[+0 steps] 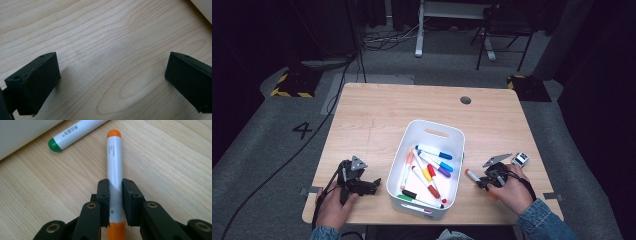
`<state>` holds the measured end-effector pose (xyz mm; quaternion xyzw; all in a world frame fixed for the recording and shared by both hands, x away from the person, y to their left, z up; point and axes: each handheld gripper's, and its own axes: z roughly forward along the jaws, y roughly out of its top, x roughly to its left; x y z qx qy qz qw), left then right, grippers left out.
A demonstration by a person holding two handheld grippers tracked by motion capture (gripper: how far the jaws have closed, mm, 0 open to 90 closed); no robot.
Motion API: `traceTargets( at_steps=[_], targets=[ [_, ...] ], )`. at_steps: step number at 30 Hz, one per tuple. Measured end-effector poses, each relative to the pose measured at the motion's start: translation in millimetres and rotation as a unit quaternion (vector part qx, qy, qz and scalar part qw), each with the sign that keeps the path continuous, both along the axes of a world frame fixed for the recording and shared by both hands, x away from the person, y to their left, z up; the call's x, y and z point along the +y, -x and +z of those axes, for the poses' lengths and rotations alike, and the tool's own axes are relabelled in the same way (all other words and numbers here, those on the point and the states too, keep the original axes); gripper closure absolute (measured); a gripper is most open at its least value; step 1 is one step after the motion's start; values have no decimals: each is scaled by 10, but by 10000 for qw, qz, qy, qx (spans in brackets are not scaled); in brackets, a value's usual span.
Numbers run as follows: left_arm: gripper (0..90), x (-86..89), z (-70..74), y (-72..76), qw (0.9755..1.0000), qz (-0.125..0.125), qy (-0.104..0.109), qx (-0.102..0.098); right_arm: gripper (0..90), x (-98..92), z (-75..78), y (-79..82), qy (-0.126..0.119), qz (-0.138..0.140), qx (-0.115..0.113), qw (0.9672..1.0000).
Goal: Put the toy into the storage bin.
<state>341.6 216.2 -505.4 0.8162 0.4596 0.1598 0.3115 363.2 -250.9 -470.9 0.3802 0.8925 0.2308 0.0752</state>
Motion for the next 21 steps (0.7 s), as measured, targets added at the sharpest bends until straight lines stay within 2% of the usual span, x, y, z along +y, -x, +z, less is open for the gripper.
traceTargets(
  at_steps=[10,11,15,19,21],
  targets=[
    [0,0,-1,-1,10000,-3,1,-6,769,-79,163,2,-236,-20,-45,9997],
    [0,0,-1,-1,10000,-3,1,-6,769,-80,182,9,-314,-32,-39,9995],
    [0,-2,-1,0,10000,7,4,0,769,-106,264,29,-413,39,-73,9991],
    [0,-2,-1,-1,10000,6,2,-6,769,-102,355,57,-509,2,-90,9987],
    [0,-2,-1,-1,10000,5,1,-6,769,-112,453,74,-568,51,-176,9982]
  ],
)
